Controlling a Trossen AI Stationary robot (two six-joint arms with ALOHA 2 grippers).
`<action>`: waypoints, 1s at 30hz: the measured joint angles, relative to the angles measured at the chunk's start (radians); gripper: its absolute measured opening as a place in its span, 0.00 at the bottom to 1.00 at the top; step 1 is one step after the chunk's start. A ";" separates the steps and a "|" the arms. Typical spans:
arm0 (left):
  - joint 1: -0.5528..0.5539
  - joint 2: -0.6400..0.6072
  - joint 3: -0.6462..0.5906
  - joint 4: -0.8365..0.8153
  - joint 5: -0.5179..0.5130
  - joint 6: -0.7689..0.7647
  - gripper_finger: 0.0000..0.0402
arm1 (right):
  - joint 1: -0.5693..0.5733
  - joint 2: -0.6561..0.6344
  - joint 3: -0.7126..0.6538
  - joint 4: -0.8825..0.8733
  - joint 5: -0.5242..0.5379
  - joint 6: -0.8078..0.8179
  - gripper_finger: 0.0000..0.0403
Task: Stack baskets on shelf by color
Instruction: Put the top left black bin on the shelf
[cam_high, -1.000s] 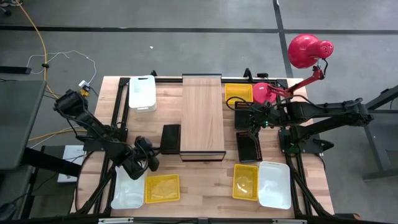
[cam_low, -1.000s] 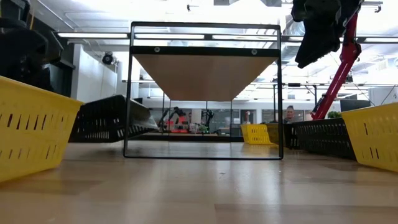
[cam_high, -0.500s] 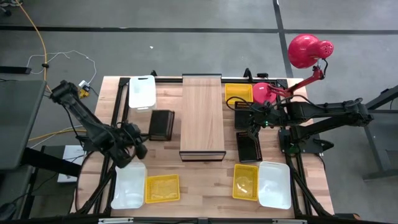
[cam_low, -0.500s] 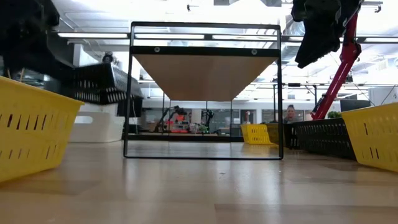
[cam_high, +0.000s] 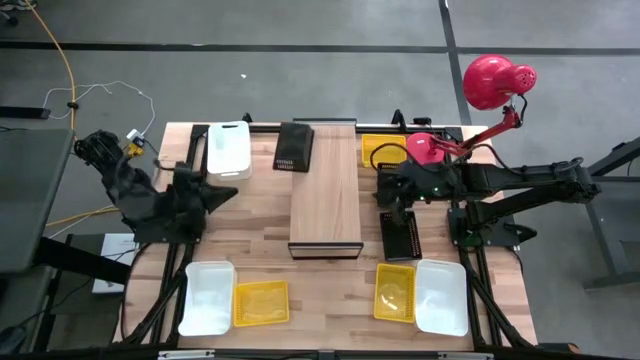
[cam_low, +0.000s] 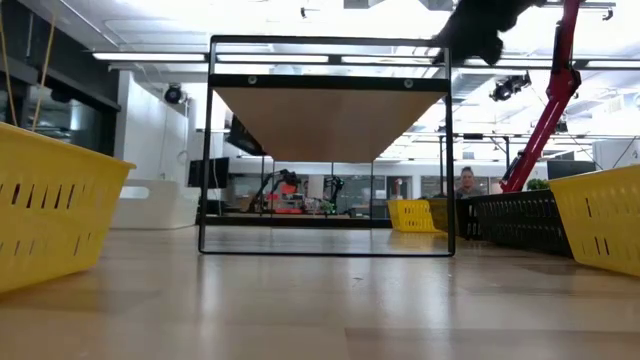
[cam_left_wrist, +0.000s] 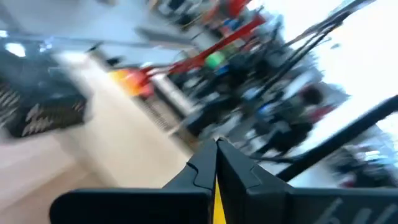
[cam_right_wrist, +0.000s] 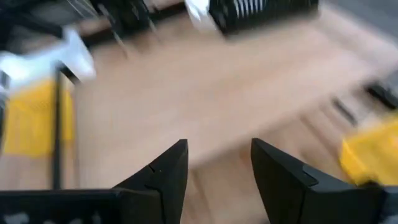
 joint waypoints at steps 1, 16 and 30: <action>0.008 0.000 0.000 0.048 0.004 0.044 0.00 | 0.000 0.000 0.000 0.025 0.008 -0.007 0.40; 0.143 0.035 -0.002 0.106 0.045 0.114 0.00 | 0.000 0.000 0.000 0.053 0.000 -0.027 0.40; 0.355 0.099 -0.002 -0.134 0.279 0.112 0.02 | -0.001 0.000 0.000 0.053 -0.002 -0.024 0.40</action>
